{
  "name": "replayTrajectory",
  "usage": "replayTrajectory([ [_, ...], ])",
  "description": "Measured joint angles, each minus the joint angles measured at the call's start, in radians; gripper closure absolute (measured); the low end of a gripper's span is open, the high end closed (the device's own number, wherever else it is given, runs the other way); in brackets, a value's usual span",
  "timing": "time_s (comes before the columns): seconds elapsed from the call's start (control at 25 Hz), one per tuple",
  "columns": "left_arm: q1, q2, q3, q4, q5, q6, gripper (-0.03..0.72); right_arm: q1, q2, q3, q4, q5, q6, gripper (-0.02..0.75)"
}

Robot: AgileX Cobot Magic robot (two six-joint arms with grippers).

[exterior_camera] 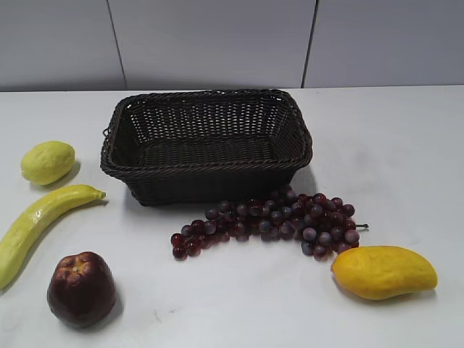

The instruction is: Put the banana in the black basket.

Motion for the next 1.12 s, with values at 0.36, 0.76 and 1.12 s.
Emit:
replayTrajectory([
  [0.36, 0.000, 0.000, 0.000, 0.000, 0.000, 0.000, 0.081, 0.000, 0.000, 0.000, 0.000, 0.000, 0.000, 0.151],
  [0.76, 0.000, 0.000, 0.000, 0.000, 0.000, 0.000, 0.086, 0.000, 0.000, 0.000, 0.000, 0.000, 0.000, 0.151],
  [1.12, 0.000, 0.121, -0.027, -0.003, -0.032, 0.000, 0.091, 0.000, 0.000, 0.000, 0.000, 0.000, 0.000, 0.151],
])
